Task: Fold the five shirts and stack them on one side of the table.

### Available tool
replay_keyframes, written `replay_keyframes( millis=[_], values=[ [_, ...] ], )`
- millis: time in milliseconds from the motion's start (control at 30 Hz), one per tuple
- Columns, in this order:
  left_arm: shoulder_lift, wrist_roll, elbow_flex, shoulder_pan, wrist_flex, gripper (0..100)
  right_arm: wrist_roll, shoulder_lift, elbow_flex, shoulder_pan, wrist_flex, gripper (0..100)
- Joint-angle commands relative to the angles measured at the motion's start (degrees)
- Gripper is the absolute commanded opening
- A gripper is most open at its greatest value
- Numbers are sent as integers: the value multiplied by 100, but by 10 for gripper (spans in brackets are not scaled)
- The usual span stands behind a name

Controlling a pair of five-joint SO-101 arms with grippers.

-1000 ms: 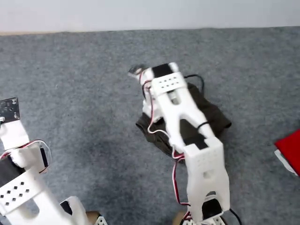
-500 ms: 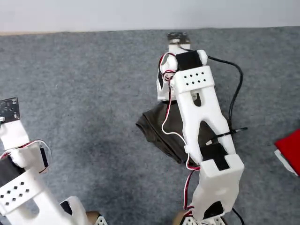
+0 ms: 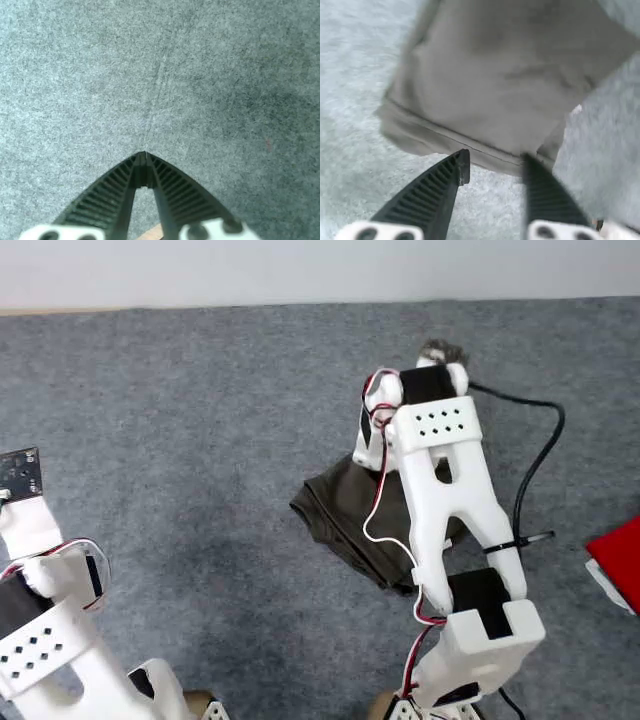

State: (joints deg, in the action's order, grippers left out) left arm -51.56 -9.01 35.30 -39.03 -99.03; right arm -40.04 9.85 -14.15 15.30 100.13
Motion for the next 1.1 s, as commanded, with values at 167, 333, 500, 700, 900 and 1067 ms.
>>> replay_keyframes(
  millis=[167, 333, 500, 700, 900, 1067],
  values=[
    [-114, -18, -13, 35, -62, 3, -809, -330, 1081, -31, -1560, 547],
    [-114, -18, -13, 35, -79, 3, -1020, -330, 1670, -48, -2563, 533],
    [-114, -18, -13, 26, -79, 3, -1196, -330, 2136, -57, -3073, 533],
    [-114, -18, -4, 18, -79, 3, -1160, -330, 2787, -374, -3960, 533],
    [-114, -26, 48, 26, -53, 3, -1152, -198, 3077, -479, -4312, 533],
    [-114, -35, 57, 26, -53, 3, -1187, 497, 2980, -488, -4321, 533]
  ],
)
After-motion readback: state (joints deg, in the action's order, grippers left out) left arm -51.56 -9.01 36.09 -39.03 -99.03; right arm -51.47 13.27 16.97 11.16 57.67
